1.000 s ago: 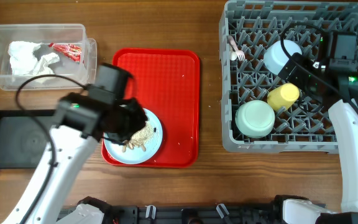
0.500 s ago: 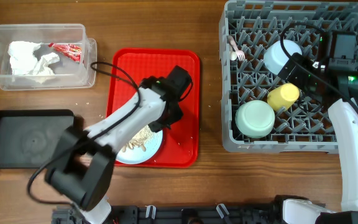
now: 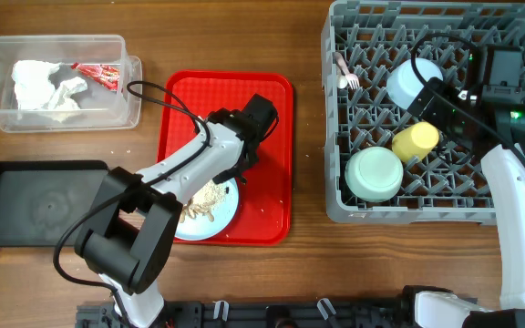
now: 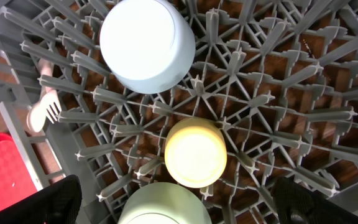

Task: Sort waste into correct bins and load items into the dishwasher rack
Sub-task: 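Reach the left gripper to the light-blue plate and grasp its rim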

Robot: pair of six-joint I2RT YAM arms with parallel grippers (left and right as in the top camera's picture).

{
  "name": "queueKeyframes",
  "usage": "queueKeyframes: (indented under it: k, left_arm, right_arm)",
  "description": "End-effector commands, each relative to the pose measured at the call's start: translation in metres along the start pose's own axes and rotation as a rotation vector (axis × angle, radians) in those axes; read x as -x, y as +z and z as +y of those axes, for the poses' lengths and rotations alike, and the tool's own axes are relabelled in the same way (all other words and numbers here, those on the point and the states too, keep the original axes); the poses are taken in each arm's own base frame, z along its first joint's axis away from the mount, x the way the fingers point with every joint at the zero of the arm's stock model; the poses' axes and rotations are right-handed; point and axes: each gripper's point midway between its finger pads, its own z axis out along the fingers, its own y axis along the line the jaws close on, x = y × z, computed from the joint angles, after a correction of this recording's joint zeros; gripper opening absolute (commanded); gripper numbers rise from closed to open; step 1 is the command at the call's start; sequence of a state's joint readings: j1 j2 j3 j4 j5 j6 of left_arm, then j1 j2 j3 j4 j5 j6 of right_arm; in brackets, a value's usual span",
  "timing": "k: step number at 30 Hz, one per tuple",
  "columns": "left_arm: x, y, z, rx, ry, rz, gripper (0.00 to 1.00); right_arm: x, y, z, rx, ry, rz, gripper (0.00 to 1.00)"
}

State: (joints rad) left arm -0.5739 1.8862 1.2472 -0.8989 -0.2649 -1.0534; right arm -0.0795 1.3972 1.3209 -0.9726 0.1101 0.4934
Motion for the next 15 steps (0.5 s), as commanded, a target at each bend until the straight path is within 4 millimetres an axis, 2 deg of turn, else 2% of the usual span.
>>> queueKeyframes:
  k: [1,3,8,15]
  left_arm:
    - [0.001,0.012,0.006,0.047,-0.002,-0.012,0.30]
    - [-0.005,0.017,0.006,0.054,0.003,0.017,0.29]
    - [-0.008,0.019,0.004,0.051,0.004,0.030,0.19]
    - [-0.012,0.019,0.003,0.052,0.014,0.036,0.18]
  right_arm:
    - [0.005,0.000,-0.002,-0.017,0.008,-0.014,1.00]
    - [0.005,0.000,-0.002,-0.017,0.008,-0.013,1.00]
    - [0.005,0.000,-0.002,-0.017,0.008,-0.014,1.00]
    - [0.005,0.000,-0.002,-0.017,0.008,-0.013,1.00]
